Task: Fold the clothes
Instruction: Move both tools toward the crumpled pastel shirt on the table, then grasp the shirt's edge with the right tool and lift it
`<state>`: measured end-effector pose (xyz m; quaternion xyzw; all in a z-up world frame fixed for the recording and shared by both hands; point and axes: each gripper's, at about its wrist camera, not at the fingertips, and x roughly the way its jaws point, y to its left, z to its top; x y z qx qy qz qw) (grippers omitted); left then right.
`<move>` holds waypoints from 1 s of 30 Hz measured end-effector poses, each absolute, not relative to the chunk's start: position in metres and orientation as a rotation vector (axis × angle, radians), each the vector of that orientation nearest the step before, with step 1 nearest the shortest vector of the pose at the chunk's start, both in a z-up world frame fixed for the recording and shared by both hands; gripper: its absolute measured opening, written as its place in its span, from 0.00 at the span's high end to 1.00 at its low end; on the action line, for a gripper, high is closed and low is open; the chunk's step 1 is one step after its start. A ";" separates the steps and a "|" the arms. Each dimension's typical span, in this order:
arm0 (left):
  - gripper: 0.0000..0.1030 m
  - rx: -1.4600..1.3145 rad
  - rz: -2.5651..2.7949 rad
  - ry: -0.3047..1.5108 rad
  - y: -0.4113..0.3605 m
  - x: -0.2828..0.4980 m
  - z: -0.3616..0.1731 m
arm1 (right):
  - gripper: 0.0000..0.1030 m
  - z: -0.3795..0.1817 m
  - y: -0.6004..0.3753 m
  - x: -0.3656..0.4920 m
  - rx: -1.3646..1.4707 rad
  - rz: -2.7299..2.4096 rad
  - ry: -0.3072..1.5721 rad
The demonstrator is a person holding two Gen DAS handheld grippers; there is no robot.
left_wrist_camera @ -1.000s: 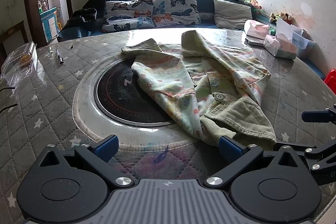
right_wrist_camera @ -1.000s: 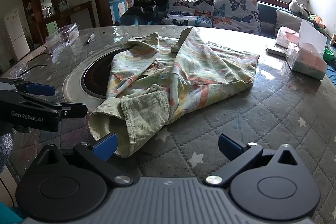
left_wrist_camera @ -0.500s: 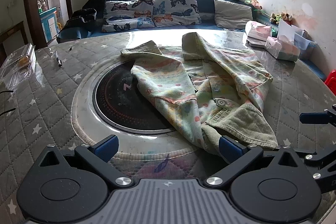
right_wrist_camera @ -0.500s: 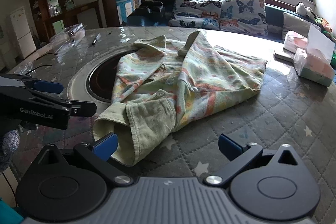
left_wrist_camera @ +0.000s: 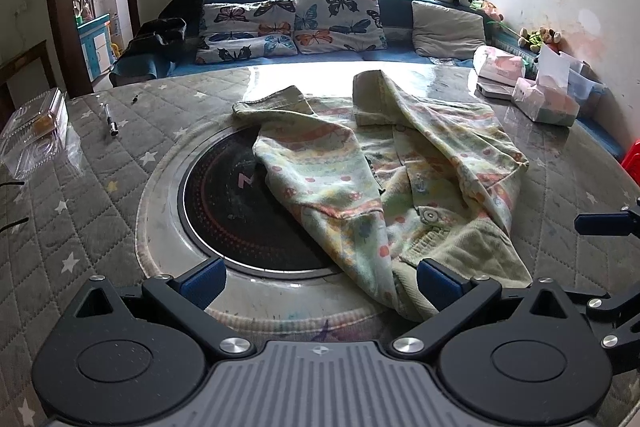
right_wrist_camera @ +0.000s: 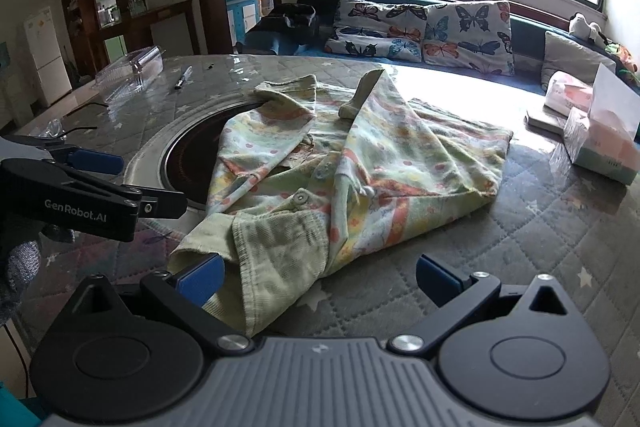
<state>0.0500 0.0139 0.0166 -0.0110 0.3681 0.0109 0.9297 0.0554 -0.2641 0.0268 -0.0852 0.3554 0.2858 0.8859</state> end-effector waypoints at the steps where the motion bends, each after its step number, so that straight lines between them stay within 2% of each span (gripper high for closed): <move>1: 0.00 -0.020 0.023 0.754 0.014 0.052 0.017 | 0.00 0.027 -0.263 0.058 -0.180 0.593 0.739; 30: 0.00 0.018 0.029 0.824 0.007 0.108 -0.002 | 0.00 0.018 -0.237 0.149 -0.275 0.498 0.737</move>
